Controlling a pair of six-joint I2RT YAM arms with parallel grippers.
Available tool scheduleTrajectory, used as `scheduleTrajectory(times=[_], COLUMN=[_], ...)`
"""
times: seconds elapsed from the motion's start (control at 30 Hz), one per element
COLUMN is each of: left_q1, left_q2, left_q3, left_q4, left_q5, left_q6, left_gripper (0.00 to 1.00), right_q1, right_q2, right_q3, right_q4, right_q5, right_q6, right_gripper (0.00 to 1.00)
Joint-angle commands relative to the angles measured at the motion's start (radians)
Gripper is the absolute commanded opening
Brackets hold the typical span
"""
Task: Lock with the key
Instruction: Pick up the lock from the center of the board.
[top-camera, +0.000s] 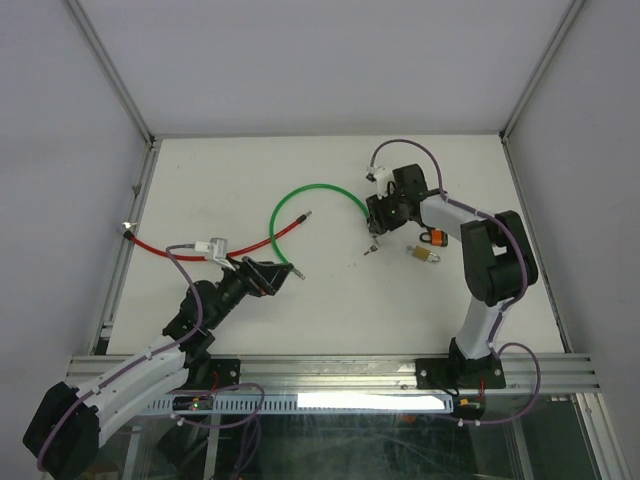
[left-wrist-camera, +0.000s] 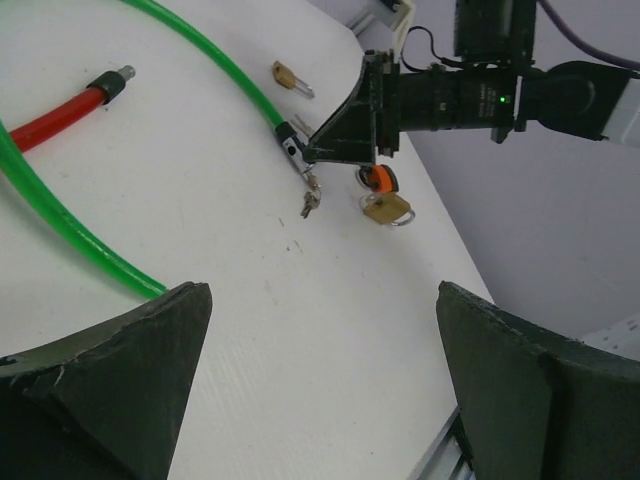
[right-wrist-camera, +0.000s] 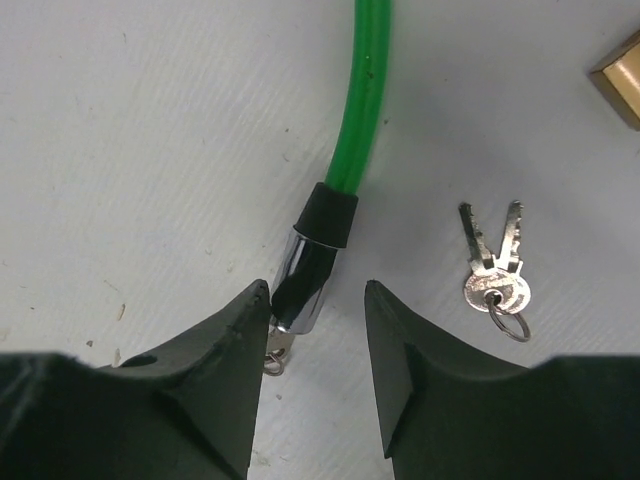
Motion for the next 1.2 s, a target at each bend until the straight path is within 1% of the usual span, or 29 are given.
scheduleTrajectory(times=[0.0,0.17,0.23,0.3,0.43,0.5,0.7,0.83,0.9,1.0,1.17], left_q1=[-0.005,-0.005,-0.005,-0.005,-0.005,-0.005,-0.006,-0.007,-0.005,-0.005,-0.005], left_q2=[0.002,0.039,0.057,0.077,0.103,0.114,0.126,0.124,0.137,0.187,0.329], left_q3=[-0.017,-0.03,-0.03,-0.027,-0.007,0.006,0.072,0.164,0.218,0.345,0.594], left_q4=[0.16,0.215,0.237,0.25,0.256,0.261,0.259,0.201,0.15,0.052,-0.138], left_q5=[0.062,0.094,0.11,0.126,0.166,0.203,0.303,0.34,0.333,0.332,0.37], left_q6=[-0.011,-0.039,-0.052,-0.059,-0.056,-0.041,0.048,0.186,0.245,0.355,0.577], left_gripper=[0.99,0.99,0.99,0.99,0.99,0.99,0.99,0.99,0.99,0.99,0.99], right_q1=[0.02,0.021,0.027,0.036,0.047,0.047,0.048,0.037,0.027,0.018,0.016], right_q2=[0.031,0.054,0.055,0.055,0.04,-0.003,-0.232,-0.397,-0.468,-0.568,-0.715], right_q3=[0.042,0.036,0.029,0.02,0.016,0.007,-0.076,-0.14,-0.174,-0.207,-0.251], right_q4=[-0.009,-0.016,-0.016,-0.016,-0.019,-0.011,0.067,0.13,0.159,0.183,0.218], right_q5=[0.001,0.018,0.035,0.052,0.092,0.094,0.061,0.031,0.006,-0.028,-0.114], right_q6=[0.031,0.027,0.019,0.007,-0.016,-0.026,-0.087,-0.157,-0.208,-0.287,-0.454], right_gripper=[0.46,0.44,0.39,0.3,0.08,0.01,0.0,0.0,0.0,0.0,0.0])
